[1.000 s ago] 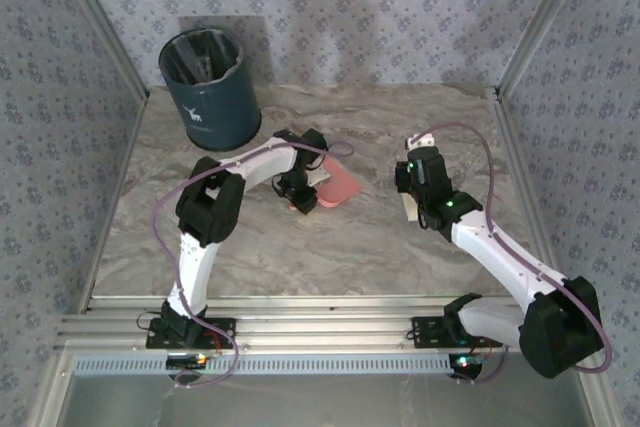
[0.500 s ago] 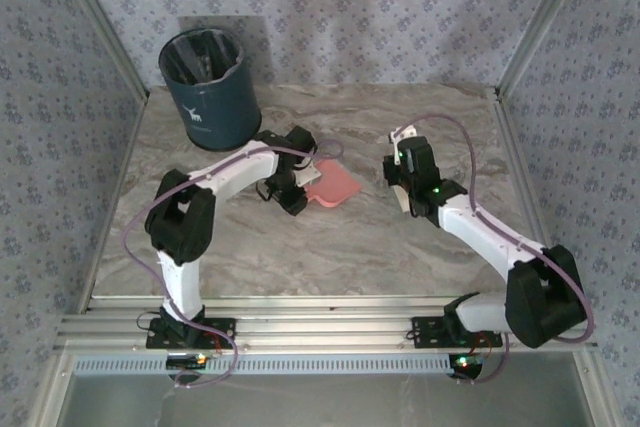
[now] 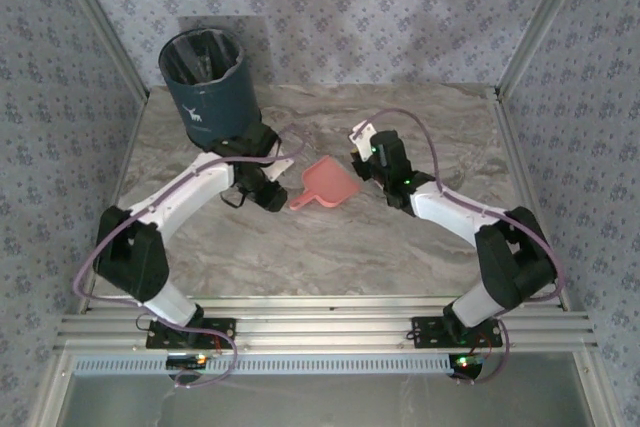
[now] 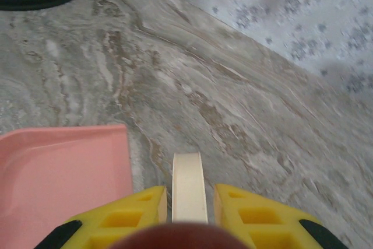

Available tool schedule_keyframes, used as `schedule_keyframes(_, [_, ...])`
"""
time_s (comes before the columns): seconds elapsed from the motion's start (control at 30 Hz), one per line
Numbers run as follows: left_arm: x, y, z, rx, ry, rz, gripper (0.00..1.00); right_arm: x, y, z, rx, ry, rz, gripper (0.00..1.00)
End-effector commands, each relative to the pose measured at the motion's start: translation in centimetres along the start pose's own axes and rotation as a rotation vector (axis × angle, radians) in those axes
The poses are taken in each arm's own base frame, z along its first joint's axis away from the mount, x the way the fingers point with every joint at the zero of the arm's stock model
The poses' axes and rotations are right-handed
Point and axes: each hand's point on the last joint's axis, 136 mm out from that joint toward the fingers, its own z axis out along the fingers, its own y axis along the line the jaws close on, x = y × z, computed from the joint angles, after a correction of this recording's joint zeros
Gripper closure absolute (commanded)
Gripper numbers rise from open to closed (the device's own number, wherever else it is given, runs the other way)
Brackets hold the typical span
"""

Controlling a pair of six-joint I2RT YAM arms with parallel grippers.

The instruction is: Sweep away the paper scraps from the table

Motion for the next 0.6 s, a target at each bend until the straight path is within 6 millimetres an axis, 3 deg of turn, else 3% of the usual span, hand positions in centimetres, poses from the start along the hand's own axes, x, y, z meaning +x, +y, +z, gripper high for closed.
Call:
schedule_keyframes(0.0, [-0.4, -0.2, -1.4, 0.053, -0.082, -0.083, 0.54, -3.5, 0.7, 0.6, 0.008, -0.110, -0.096, 1.00])
schedule_keyframes(0.3, [0.5, 1.6, -3.5, 0.084, -0.179, -0.218, 0.54, -3.1, 4.3, 1.5, -0.011, -0.125, -0.222, 1.00])
schedule_keyframes(0.57, [0.7, 2.4, -3.7, 0.081, -0.192, -0.250, 0.54, -1.5, 7.3, 1.4, -0.007, -0.121, -0.329, 0.98])
